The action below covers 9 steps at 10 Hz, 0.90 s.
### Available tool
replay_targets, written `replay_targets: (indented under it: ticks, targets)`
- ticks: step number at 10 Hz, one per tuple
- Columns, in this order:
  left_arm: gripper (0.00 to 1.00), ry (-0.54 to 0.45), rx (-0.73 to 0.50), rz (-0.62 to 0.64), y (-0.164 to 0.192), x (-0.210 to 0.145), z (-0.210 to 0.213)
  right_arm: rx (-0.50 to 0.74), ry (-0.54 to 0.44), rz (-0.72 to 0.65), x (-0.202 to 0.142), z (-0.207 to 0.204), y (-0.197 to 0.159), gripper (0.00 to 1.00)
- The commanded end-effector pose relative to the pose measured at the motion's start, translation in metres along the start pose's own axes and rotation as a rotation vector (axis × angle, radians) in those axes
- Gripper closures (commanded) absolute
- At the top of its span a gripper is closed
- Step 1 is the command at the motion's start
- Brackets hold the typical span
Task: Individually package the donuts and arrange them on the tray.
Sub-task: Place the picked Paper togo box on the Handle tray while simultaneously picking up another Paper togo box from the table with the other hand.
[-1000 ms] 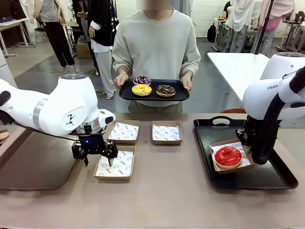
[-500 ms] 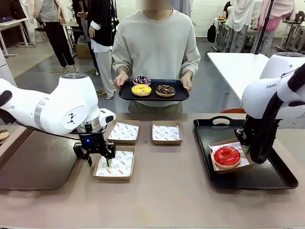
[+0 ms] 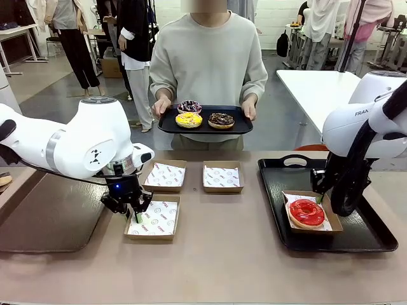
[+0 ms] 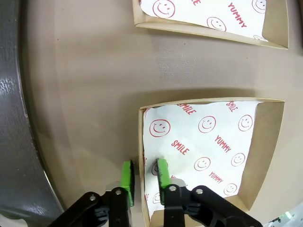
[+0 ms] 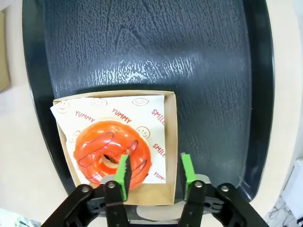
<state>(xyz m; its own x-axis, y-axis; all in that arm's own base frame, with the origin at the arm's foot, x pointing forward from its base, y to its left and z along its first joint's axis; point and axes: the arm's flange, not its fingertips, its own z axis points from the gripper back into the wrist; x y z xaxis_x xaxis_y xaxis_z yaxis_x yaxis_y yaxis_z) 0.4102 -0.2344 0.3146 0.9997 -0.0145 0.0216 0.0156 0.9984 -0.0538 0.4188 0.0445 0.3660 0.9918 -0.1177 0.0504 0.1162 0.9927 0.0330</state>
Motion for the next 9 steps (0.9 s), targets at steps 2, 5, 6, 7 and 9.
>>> replay_targets:
  ticks: [2,5,6,7,9]
  targets:
    - [1.00,-0.022,0.020,0.029,-0.004,0.000,0.002,0.023,0.001,0.008,0.005,0.001,0.001,0.00]
    - [1.00,-0.021,0.016,0.027,-0.003,0.001,0.006,0.050,-0.022,0.000,0.003,0.010,-0.004,0.00]
    - [1.00,-0.014,0.017,0.019,-0.002,0.001,0.007,0.070,-0.023,0.017,0.001,0.015,-0.007,0.00]
    - [1.00,-0.013,0.009,0.010,-0.001,0.000,0.014,0.115,-0.034,0.046,0.000,0.024,-0.014,0.00]
    - [1.00,0.004,-0.066,-0.058,0.005,-0.003,0.056,0.401,0.057,0.132,-0.003,0.061,-0.057,0.00]
